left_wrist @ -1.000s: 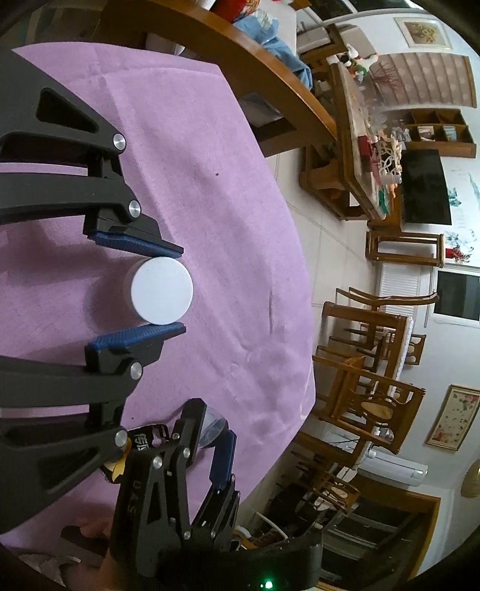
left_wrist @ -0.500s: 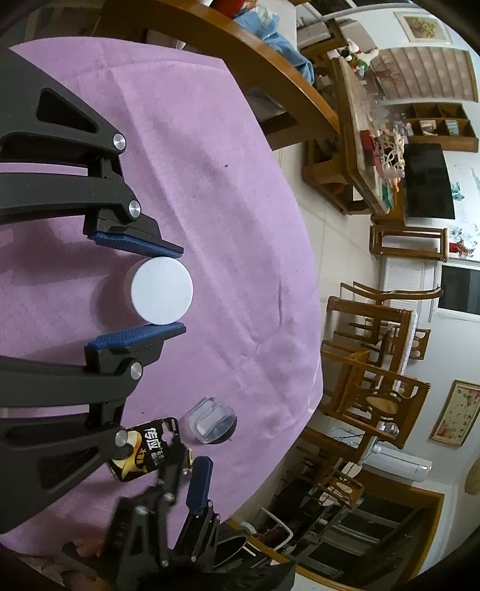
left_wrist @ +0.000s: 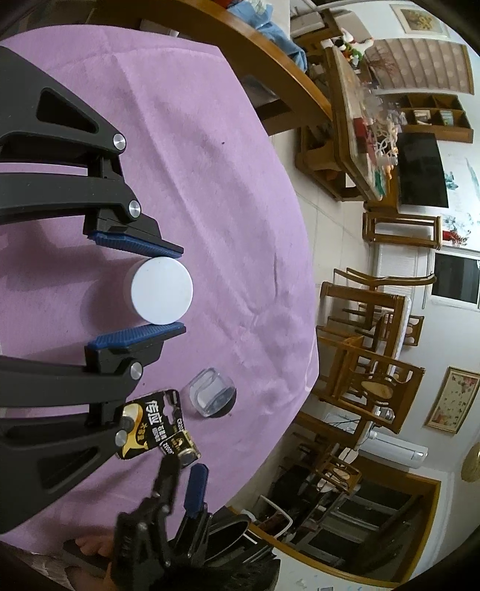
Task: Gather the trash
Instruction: 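Grasp the white round lid with the left tool while the right tool grasps the battery card, then carry both items over the black bin and open both tools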
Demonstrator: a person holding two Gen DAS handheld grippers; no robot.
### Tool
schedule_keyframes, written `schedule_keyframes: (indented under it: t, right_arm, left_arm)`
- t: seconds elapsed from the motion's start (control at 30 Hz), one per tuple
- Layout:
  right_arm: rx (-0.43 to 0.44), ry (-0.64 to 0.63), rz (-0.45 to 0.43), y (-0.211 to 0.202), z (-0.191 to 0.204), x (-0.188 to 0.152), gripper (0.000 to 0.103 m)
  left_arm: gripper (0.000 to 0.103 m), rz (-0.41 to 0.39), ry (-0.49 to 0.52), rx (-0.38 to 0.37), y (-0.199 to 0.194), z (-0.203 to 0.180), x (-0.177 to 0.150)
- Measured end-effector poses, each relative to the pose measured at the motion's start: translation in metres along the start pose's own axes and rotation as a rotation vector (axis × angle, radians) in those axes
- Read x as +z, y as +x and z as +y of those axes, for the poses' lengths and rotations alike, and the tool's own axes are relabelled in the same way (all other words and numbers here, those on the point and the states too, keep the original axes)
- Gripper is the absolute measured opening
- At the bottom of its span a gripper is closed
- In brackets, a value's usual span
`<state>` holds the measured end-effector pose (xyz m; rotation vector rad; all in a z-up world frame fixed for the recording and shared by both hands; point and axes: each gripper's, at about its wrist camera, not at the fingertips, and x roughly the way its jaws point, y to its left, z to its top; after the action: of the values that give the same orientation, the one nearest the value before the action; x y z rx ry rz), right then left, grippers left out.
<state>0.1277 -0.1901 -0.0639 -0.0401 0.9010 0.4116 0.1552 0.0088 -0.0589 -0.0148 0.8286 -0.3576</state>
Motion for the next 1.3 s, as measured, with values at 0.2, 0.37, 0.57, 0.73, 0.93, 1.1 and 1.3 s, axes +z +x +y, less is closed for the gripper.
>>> schedule_keyframes:
  t: [0.2,0.37,0.57,0.73,0.93,1.1,1.3]
  right_arm:
    - [-0.056,-0.123,0.002,0.005,0.014,-0.002,0.045]
    - [-0.025,-0.069,0.000,0.006,-0.004,0.009,0.023]
    - [-0.058,-0.295,0.026,-0.003,0.007,0.007,0.058]
    - [-0.017,-0.485,0.074,0.005,0.016,0.012,0.058]
    - [0.130,-0.385,0.131,0.018,-0.005,0.035,0.044]
    - [0.060,-0.330,0.114,0.005,-0.002,0.022,0.036]
    - [0.080,-0.130,-0.005,-0.032,-0.007,-0.007,0.036]
  left_arm:
    - [0.035,0.008,-0.002,-0.010,0.000,-0.003,-0.001]
    - [0.035,0.003,-0.009,-0.022,-0.002,-0.004,-0.005]
    - [0.035,0.006,0.006,-0.020,-0.003,-0.007,-0.007]
    - [0.035,0.007,0.018,-0.023,-0.004,-0.011,-0.006]
    - [0.035,0.021,0.012,-0.014,-0.003,-0.010,-0.007]
    - [0.035,0.020,0.015,-0.015,-0.003,-0.011,-0.008]
    - [0.035,-0.036,0.038,-0.062,-0.013,-0.017,-0.008]
